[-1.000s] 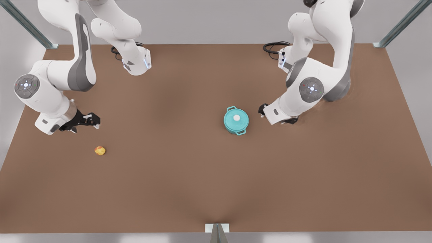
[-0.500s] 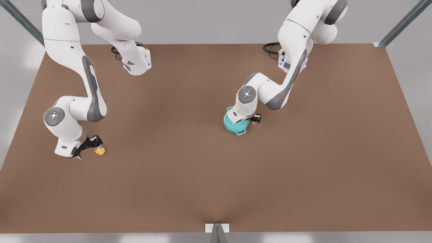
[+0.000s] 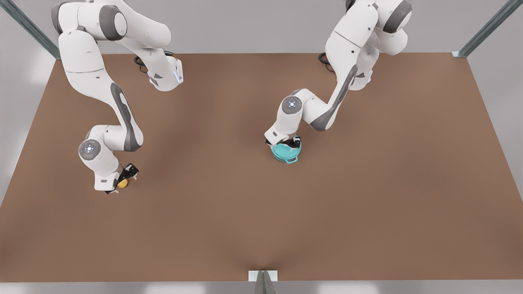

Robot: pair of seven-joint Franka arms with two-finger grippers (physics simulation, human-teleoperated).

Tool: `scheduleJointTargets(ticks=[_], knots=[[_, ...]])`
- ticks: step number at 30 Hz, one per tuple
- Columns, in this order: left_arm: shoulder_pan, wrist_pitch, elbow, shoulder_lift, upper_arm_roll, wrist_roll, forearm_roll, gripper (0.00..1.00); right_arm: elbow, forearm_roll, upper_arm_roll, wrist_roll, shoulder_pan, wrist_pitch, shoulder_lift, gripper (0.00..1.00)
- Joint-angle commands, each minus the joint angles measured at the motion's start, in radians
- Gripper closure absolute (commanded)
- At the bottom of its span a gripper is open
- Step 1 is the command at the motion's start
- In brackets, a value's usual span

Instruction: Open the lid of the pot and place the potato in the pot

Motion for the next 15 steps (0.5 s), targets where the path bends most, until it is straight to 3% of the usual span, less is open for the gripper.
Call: scheduleJointTargets(ticks=[1,15], knots=[[0.000,0.058,-0.021,-0.012,0.001,-0.159,0.012,0.00,0.002,0.002,0.000,-0.192,-0.007,-0.063,0.002,0.00],[-0.007,0.058,-0.088,-0.016,0.004,-0.171,0.063,0.00,0.076,-0.008,-0.008,-0.229,-0.023,-0.076,0.084,0.00]])
